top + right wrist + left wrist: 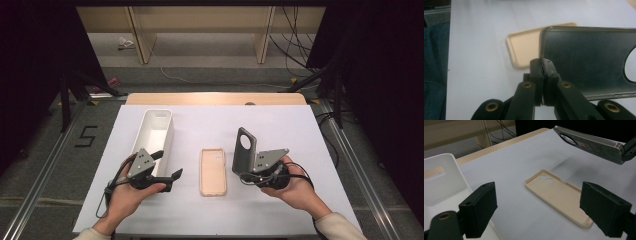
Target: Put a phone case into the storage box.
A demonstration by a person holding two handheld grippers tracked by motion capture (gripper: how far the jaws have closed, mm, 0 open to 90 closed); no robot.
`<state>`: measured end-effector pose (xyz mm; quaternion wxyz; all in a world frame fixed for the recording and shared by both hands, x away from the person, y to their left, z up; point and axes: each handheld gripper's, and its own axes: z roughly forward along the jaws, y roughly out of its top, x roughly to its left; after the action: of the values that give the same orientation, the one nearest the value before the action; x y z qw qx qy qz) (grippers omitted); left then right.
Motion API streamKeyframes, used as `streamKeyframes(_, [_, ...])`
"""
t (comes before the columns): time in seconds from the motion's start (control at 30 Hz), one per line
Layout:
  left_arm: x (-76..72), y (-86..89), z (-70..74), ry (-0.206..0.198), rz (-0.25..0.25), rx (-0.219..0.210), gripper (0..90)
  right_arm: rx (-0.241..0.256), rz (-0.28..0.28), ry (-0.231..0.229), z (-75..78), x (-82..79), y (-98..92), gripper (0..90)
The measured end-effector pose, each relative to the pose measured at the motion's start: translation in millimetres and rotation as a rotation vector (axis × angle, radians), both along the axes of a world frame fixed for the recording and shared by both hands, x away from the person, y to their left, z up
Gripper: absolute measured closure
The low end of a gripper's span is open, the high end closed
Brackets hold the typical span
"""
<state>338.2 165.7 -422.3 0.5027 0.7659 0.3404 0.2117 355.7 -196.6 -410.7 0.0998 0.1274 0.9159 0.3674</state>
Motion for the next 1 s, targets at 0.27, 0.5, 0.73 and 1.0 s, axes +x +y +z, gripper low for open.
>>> streamKeyframes(0.27, [26.3,-30.3,25.9,0.021,-0.037,-0.017,16.6,0.017,0.011,-0.004,1.0,-0.2,4.3,89.0])
streamKeyframes(0.5, [51.1,-60.7,46.5,0.058,-0.061,0.022,20.1,0.008,0.026,-0.006,0.2,-1.5,10.3,89.0])
streamKeyframes(0.73, [72.6,-85.0,52.0,0.152,-0.077,0.028,23.9,0.010,0.041,-0.009,0.1,-2.1,15.7,89.0])
streamKeyframes(1.0, [94.4,-109.6,53.6,0.218,-0.096,0.057,29.6,0.012,0.055,-0.012,1.4,-3.1,22.6,89.0])
